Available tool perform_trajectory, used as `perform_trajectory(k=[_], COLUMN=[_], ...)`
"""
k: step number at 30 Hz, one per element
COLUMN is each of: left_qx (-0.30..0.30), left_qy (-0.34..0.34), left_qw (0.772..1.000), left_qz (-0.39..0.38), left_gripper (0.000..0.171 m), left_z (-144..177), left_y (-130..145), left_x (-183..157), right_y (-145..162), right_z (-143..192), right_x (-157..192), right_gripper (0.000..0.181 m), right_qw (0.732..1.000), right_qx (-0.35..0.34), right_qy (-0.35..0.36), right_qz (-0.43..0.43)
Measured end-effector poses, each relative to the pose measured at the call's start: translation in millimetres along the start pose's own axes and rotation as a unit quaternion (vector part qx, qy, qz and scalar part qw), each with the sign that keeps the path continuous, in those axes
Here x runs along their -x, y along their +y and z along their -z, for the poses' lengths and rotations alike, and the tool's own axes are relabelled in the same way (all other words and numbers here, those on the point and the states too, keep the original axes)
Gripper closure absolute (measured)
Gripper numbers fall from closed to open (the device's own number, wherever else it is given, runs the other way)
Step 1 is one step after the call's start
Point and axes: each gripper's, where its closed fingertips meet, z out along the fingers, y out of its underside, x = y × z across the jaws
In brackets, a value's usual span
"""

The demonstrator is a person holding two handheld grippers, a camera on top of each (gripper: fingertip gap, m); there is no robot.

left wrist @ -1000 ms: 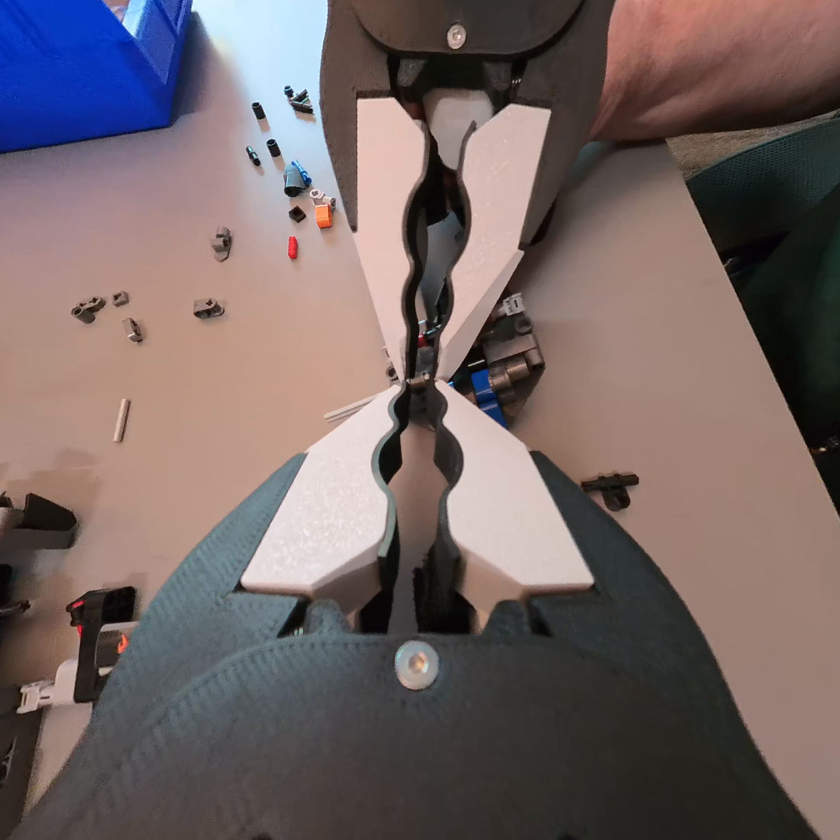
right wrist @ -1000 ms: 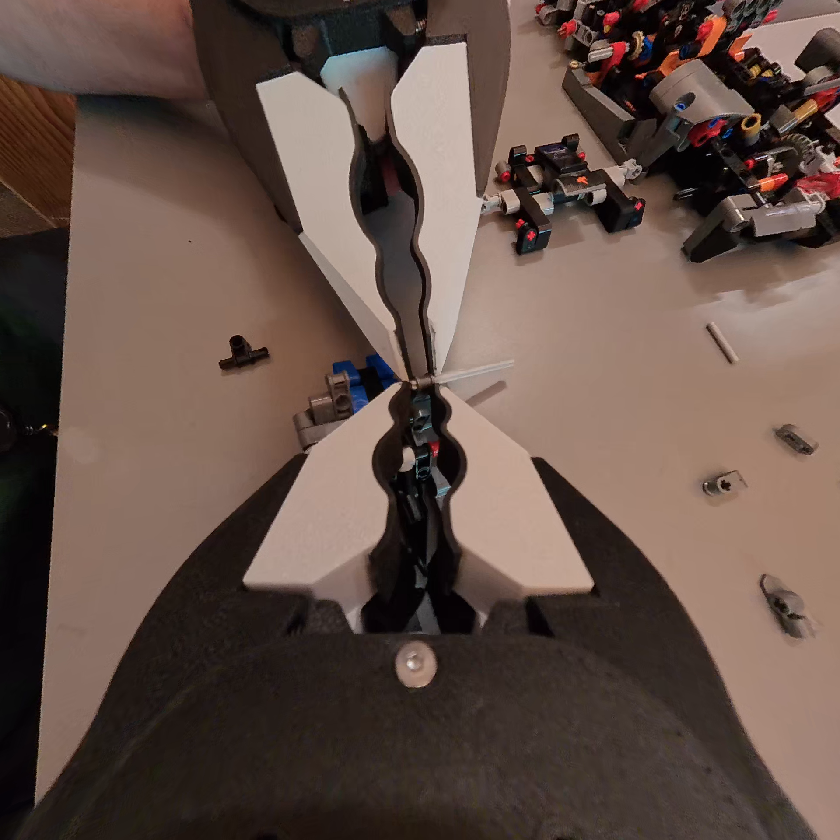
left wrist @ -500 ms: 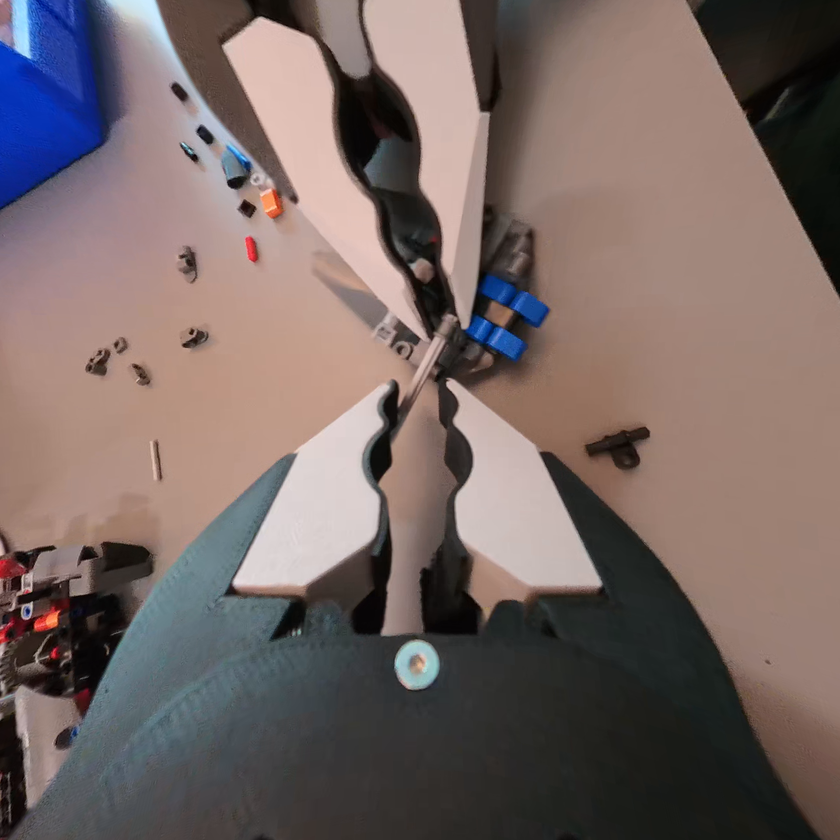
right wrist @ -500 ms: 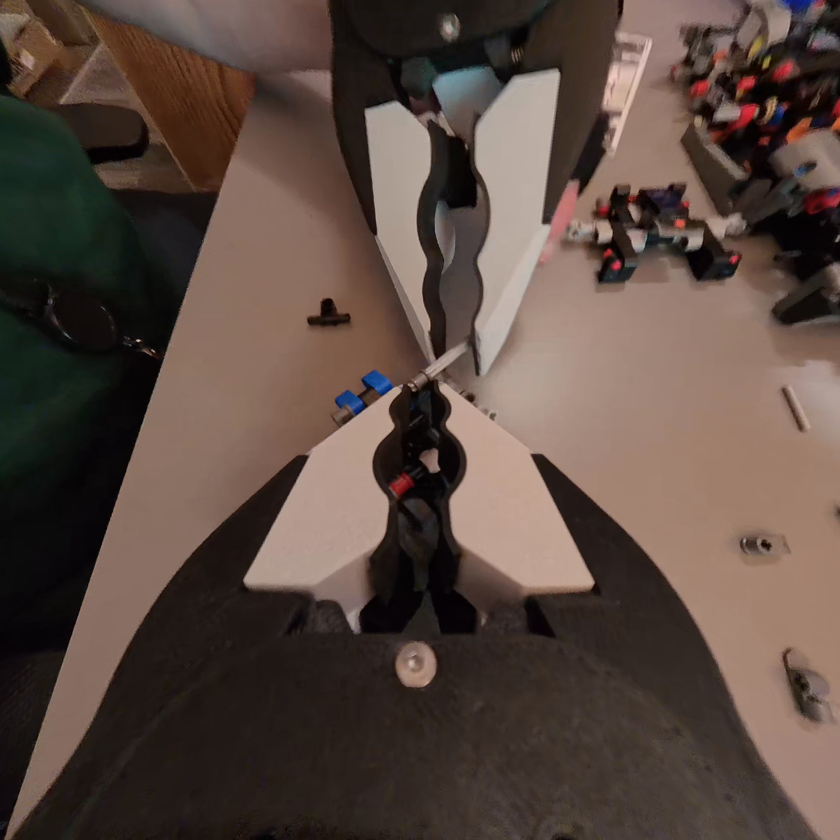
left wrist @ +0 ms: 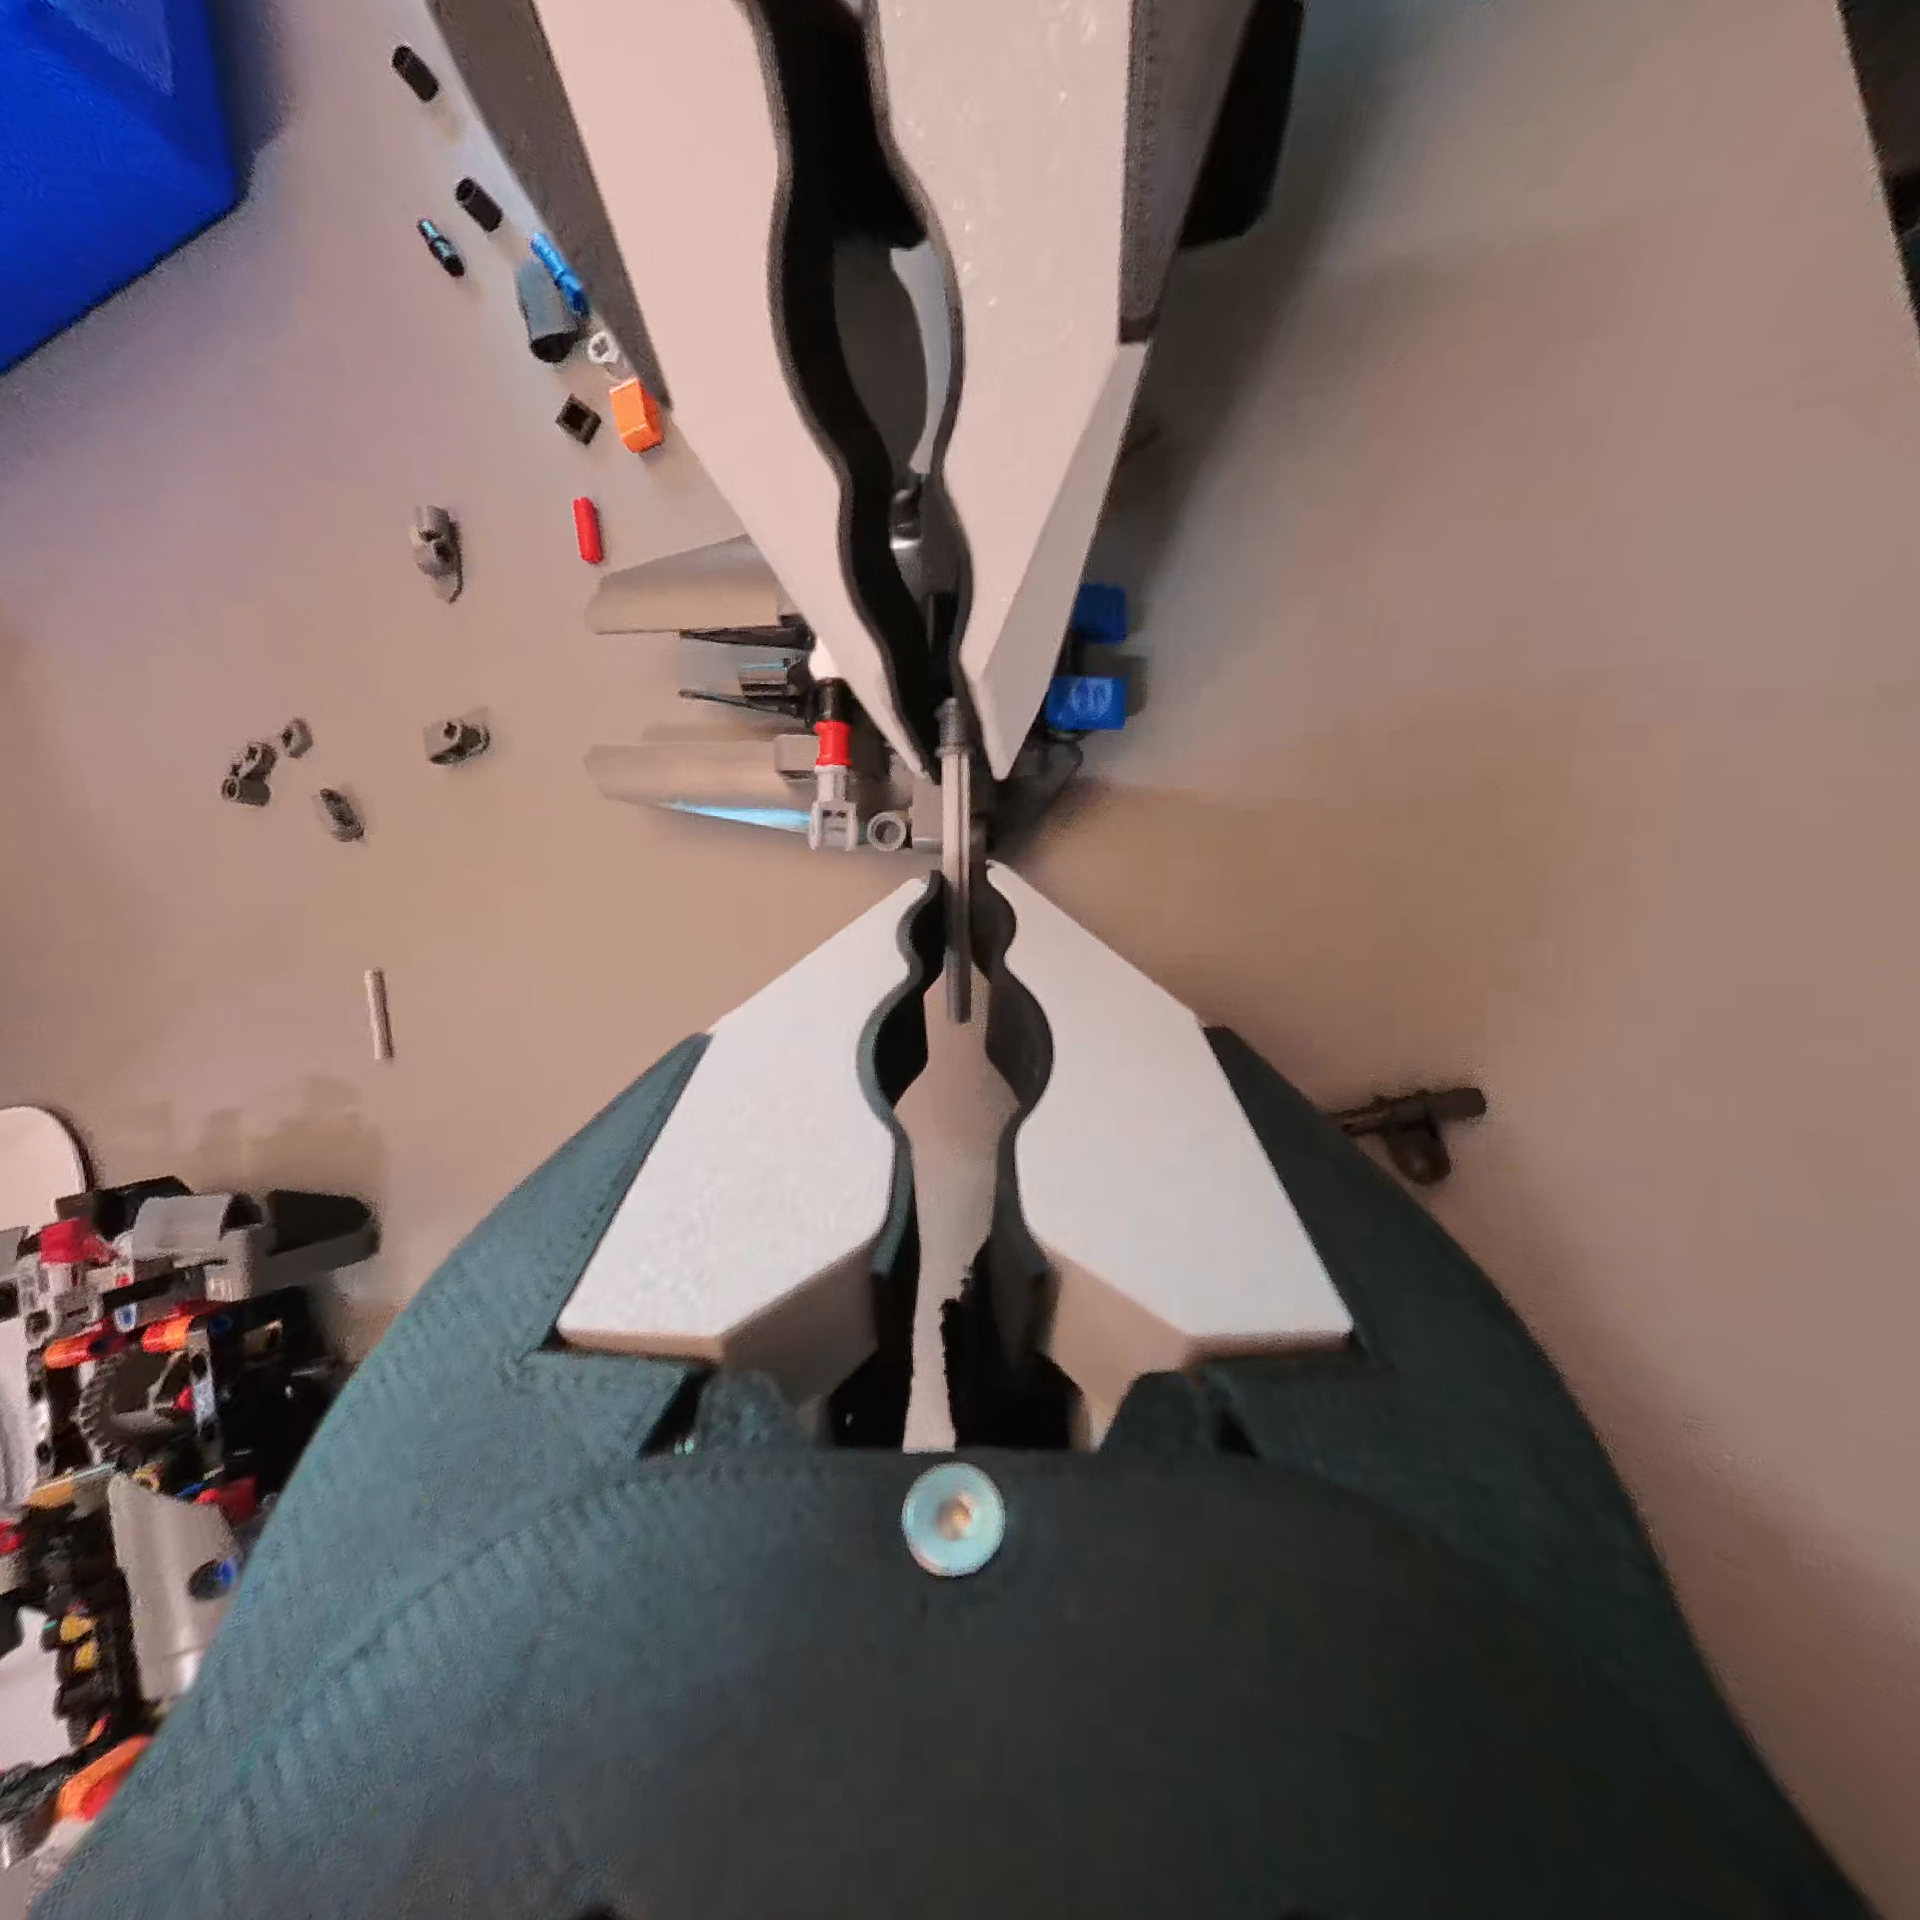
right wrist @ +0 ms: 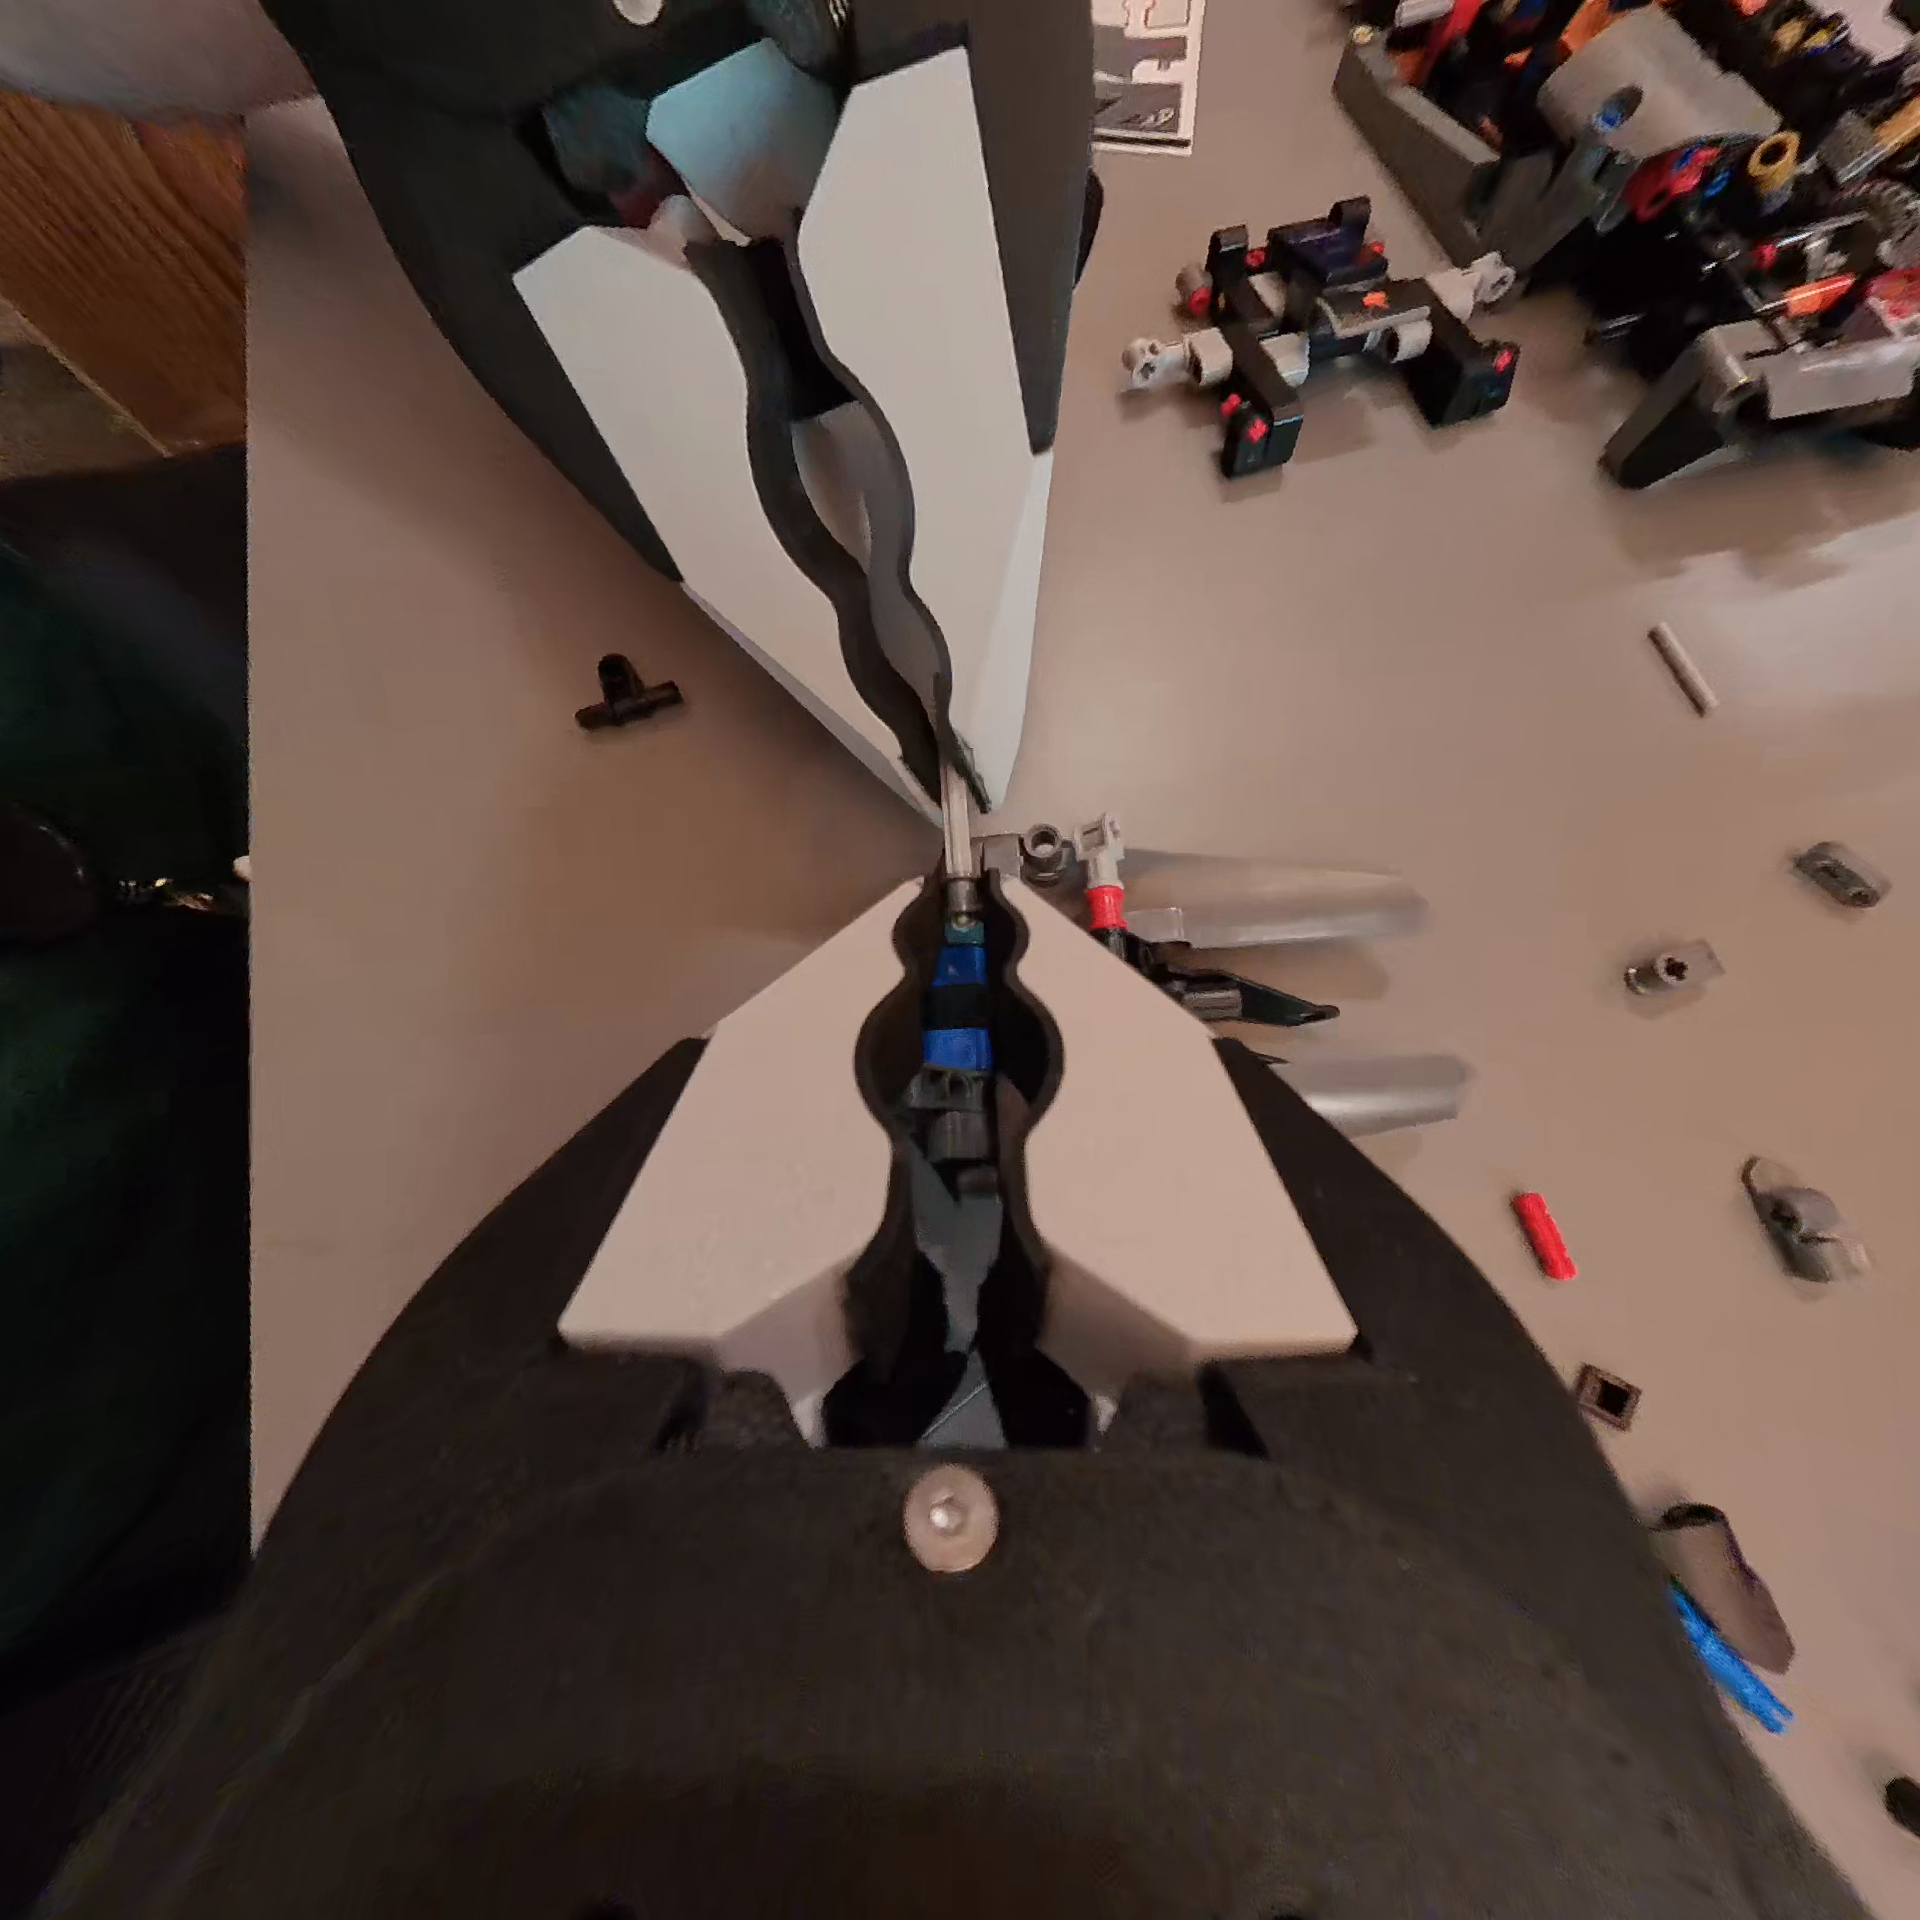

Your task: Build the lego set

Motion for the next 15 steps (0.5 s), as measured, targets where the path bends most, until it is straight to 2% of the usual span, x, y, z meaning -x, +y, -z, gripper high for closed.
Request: perform_trajectory(k=[9, 11, 12, 13, 15], left_qx=[-0.015, 0.022, 0.015, -0.02, 0.012], left_qy=[0.004, -0.02, -0.007, 0.02, -0.001], left_qw=[1.0, 1.0, 1.0, 0.999, 1.0], left_qz=[-0.004, -0.01, 0.013, 0.046, 0.01], left_gripper=[0.169, 0.169, 0.169, 0.17, 0.169], left_z=[4, 9, 15, 22, 25], left_y=[-1, 19, 26, 20, 21], left_x=[-5, 5, 6, 5, 9], right_y=[1, 10, 16, 16, 6], right_z=[2, 9, 17, 21, 16], right_x=[4, -8, -15, -13, -4], right_gripper=[0.177, 0.176, 0.177, 0.177, 0.176], right_qw=[0.999, 1.0, 1.0, 1.0, 0.999], right_qx=[-0.023, -0.012, -0.013, -0.018, -0.026], right_qy=[-0.024, 0.002, 0.002, -0.013, -0.038], right_qz=[0.008, 0.009, -0.005, -0.006, 0.005])
